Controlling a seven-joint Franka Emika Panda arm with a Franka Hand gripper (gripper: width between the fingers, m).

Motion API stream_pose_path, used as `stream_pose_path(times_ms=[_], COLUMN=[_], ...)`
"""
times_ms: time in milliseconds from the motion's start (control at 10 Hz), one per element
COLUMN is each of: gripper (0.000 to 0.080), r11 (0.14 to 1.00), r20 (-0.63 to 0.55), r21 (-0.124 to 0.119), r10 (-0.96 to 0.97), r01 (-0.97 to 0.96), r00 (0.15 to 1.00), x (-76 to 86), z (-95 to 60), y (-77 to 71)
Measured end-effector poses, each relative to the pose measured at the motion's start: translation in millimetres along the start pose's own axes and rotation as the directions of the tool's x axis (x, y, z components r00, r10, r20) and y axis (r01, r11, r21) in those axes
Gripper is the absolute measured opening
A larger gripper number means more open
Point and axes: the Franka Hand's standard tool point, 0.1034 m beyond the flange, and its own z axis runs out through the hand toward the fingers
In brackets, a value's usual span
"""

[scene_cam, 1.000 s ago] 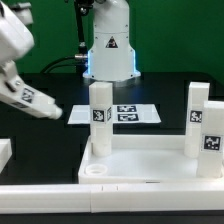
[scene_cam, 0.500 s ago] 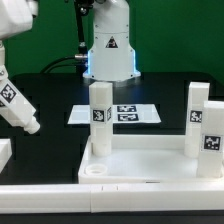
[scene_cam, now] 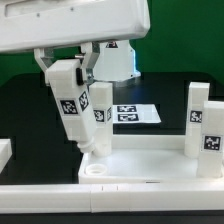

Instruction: Assemble desk

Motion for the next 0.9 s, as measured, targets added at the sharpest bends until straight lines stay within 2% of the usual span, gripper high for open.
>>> stream_pose_path(times_ms=[100, 300, 400, 600, 700, 900], gripper=[0.0284, 0.0284, 0.0284, 0.0284, 0.0284, 0.0284], r11=[1.0, 0.999, 0.991, 0.973, 0.976, 0.977], r20=[-0.061, -0.121, -0.111, -0.087, -0.089, -0.089], r21=[-0.015, -0.028, -0.036, -0.034, -0.038, -0.039], r10=[-0.006, -0.038, -0.128, -0.23, -0.215, -0.214], r01=[0.005, 0.035, 0.125, 0.228, 0.213, 0.211], r00=[0.998, 0.992, 0.986, 0.969, 0.972, 0.973], x=[-1.2, -2.7, -10.8, -26.6, -23.4, -23.3], z=[1.4, 2.0, 1.3, 4.2, 3.8, 4.3], y=[2.9, -1.3, -19.2, -49.4, -42.3, -41.0])
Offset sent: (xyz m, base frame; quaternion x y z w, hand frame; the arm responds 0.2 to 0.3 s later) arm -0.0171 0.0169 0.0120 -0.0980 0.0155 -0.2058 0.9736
